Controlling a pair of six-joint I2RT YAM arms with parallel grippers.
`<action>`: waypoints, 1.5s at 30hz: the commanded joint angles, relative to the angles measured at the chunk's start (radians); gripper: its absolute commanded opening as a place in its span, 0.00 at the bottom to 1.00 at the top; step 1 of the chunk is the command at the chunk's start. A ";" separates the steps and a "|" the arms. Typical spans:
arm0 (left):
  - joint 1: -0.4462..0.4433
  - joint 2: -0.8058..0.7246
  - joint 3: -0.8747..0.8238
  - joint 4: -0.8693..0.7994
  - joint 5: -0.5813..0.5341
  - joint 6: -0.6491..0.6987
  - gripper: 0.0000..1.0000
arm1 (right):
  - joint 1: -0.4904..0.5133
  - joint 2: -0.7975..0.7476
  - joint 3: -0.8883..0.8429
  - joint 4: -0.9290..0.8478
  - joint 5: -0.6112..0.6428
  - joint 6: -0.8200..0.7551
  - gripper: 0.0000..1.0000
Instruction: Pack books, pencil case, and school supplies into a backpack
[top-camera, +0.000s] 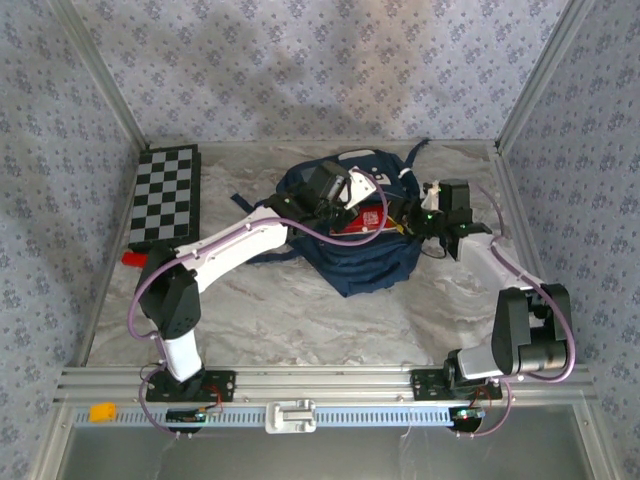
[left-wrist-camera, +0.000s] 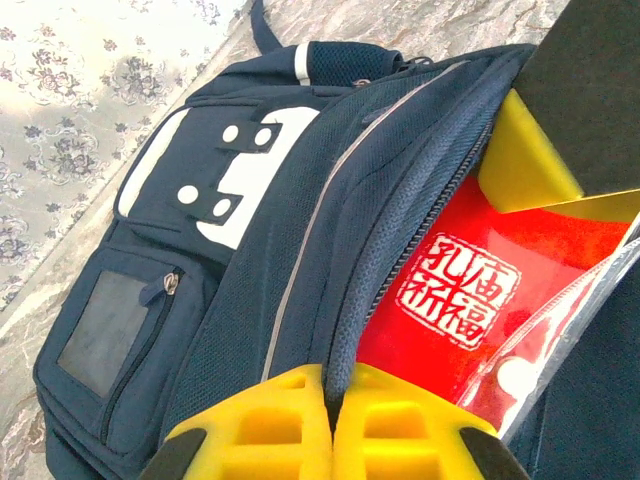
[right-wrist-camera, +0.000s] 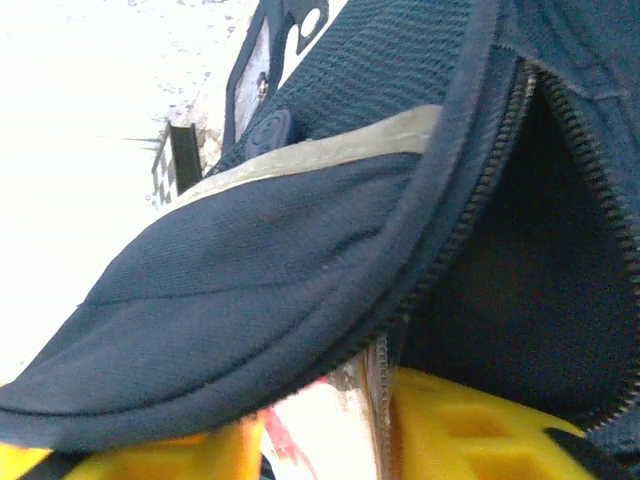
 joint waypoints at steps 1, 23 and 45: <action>0.004 -0.066 0.009 0.055 -0.020 -0.007 0.00 | -0.019 -0.046 0.034 -0.116 0.054 -0.107 0.46; -0.007 -0.075 0.028 0.020 0.013 -0.083 0.00 | 0.244 -0.137 -0.047 -0.049 0.301 -0.063 0.07; -0.037 -0.056 0.066 -0.012 -0.036 -0.188 0.00 | 0.293 -0.139 -0.152 0.171 0.339 -0.081 0.14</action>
